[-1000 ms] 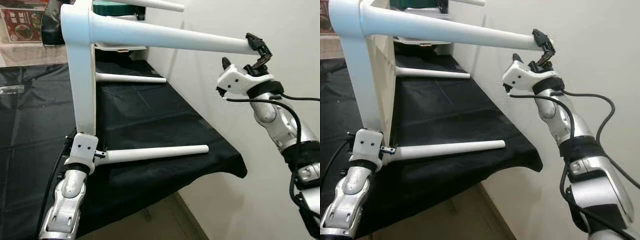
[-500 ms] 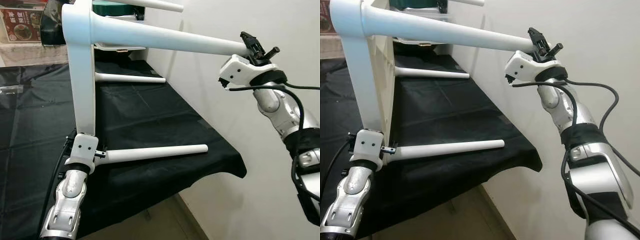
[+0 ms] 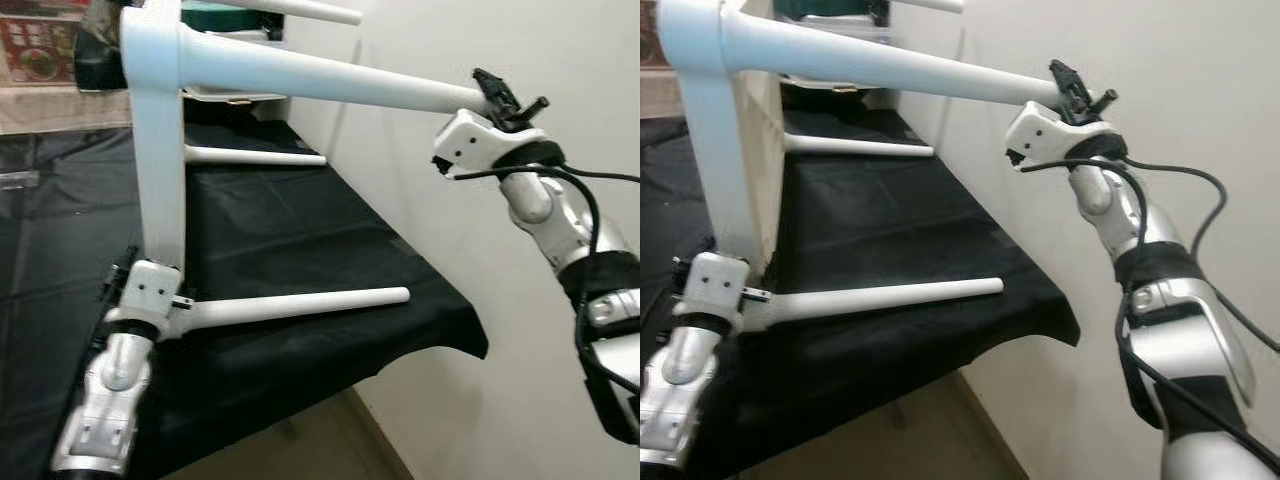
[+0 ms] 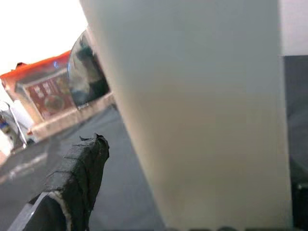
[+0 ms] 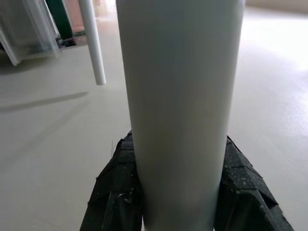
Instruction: Building children table
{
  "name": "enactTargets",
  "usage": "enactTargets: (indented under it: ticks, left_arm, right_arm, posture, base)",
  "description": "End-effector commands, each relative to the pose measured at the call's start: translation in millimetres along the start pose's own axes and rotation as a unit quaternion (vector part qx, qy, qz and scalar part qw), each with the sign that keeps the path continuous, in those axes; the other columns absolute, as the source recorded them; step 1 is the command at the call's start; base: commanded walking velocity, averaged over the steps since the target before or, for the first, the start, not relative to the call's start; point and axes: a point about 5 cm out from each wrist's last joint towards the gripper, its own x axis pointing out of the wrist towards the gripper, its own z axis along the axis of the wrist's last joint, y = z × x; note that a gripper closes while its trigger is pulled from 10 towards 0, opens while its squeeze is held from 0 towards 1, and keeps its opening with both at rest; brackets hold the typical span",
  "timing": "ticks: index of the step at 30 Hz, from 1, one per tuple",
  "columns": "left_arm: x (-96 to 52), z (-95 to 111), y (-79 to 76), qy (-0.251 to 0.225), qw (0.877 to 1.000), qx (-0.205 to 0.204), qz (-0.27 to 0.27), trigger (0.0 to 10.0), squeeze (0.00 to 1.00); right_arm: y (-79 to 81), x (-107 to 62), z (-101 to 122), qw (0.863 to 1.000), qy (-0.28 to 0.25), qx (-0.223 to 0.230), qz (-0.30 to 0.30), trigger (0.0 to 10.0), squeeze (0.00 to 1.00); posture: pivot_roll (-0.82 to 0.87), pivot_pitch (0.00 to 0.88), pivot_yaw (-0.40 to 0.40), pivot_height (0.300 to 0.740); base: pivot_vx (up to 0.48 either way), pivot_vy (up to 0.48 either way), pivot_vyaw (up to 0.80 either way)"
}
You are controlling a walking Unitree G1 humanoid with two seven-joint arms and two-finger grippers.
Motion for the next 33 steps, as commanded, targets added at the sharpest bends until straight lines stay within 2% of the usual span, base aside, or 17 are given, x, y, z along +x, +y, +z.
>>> enactTargets:
  ticks: [1,4,5,7,8,10,14,22,24,25,26,27,28,29,30,31,33]
  left_arm:
    - [3.0,3,24.4,-0.002,0.999,0.020,0.041,10.0,0.00]
    - [12.3,14,51.7,-0.020,0.997,0.057,0.044,10.0,0.00]
    - [12.3,14,51.7,-0.020,0.997,0.057,0.044,10.0,0.00]
    - [29.5,36,84.4,-0.049,0.992,0.113,0.034,10.0,0.00]
    - [29.5,36,84.4,-0.049,0.992,0.113,0.034,10.0,0.00]
    - [44.0,55,108.6,-0.069,0.985,0.157,0.022,10.0,0.00]
    - [60.9,79,134.5,-0.085,0.972,0.220,0.004,10.0,0.00]
    - [79.9,115,163.5,-0.104,0.952,0.289,0.005,10.0,0.00]
    - [85.9,131,174.6,-0.107,0.942,0.317,0.001,10.0,0.00]
    - [85.9,131,174.6,-0.107,0.942,0.317,0.001,10.0,0.00]
    - [88.6,140,177.8,-0.113,0.936,0.333,-0.007,10.0,0.00]
    - [88.6,140,177.8,-0.113,0.936,0.333,-0.007,10.0,0.00]
    - [90.2,146,179.5,-0.116,0.932,0.343,-0.012,10.0,0.00]
    - [90.2,146,179.5,-0.116,0.932,0.343,-0.012,10.0,0.00]
    - [93.5,154,179.7,-0.119,0.924,0.361,-0.029,10.0,0.00]
    - [103.7,174,179.7,-0.119,0.905,0.402,-0.073,10.0,0.00]
    - [103.7,174,179.7,-0.119,0.905,0.402,-0.073,10.0,0.00]
  right_arm:
    - [10.3,-8.7,-15,0.999,0.041,0.025,0.025,0.0,0.01]
    - [21.5,-8.8,-15,0.995,0.061,0.060,0.045,0.0,0.01]
    - [21.5,-8.8,-15,0.995,0.061,0.060,0.045,0.0,0.01]
    - [37.4,-9.6,-13,0.989,0.081,0.100,0.067,0.0,0.01]
    - [37.4,-9.6,-13,0.989,0.081,0.100,0.067,0.0,0.01]
    - [47.9,-9.8,-11,0.984,0.094,0.130,0.077,0.0,0.00]
    - [59.9,-10.3,-9,0.971,0.126,0.189,0.077,0.0,0.01]
    - [87.8,-16.5,-3,0.944,0.170,0.270,0.078,0.0,0.01]
    - [106.0,-23.6,-2,0.906,0.220,0.353,0.080,0.0,0.00]
    - [106.0,-23.6,-2,0.906,0.220,0.353,0.080,0.0,0.00]
    - [118.7,-28.8,0,0.876,0.250,0.404,0.085,0.0,0.00]
    - [118.7,-28.8,0,0.876,0.250,0.404,0.085,0.0,0.00]
    - [127.3,-32.5,2,0.855,0.268,0.435,0.090,0.0,0.00]
    - [127.3,-32.5,2,0.855,0.268,0.435,0.090,0.0,0.00]
    - [141.9,-38.4,8,0.820,0.293,0.481,0.099,0.0,0.00]
    - [172.7,-50.0,30,0.766,0.321,0.541,0.131,0.0,0.00]
    - [172.7,-50.0,30,0.766,0.321,0.541,0.131,0.0,0.00]
  posture:
    - [0.12,0.000,-0.159,0.740]
    - [0.14,0.000,-0.156,0.740]
    - [0.14,0.000,-0.156,0.740]
    - [0.15,0.000,-0.145,0.740]
    - [0.15,0.000,-0.145,0.740]
    - [0.16,0.000,-0.140,0.740]
    - [0.17,0.000,-0.134,0.740]
    - [0.18,0.000,-0.123,0.740]
    - [0.18,0.000,-0.123,0.740]
    - [0.18,0.000,-0.123,0.740]
    - [0.19,0.000,-0.123,0.740]
    - [0.19,0.000,-0.123,0.740]
    - [0.19,0.000,-0.121,0.740]
    - [0.19,0.000,-0.121,0.740]
    - [0.20,0.000,-0.126,0.740]
    - [0.21,0.000,-0.122,0.740]
    - [0.21,0.000,-0.122,0.740]
  base:
    - [0.000,0.000,0.00]
    - [0.000,0.000,0.00]
    - [0.000,0.000,0.00]
    - [0.000,0.000,0.00]
    - [0.000,0.000,0.00]
    - [0.000,0.000,0.00]
    - [0.000,0.000,0.00]
    - [0.000,0.000,0.00]
    - [0.000,0.000,0.00]
    - [0.000,0.000,0.00]
    - [0.000,0.000,0.00]
    - [0.000,0.000,0.00]
    - [0.000,0.000,0.00]
    - [0.000,0.000,0.00]
    - [0.000,0.000,0.00]
    - [0.000,0.000,0.00]
    - [0.000,0.000,0.00]
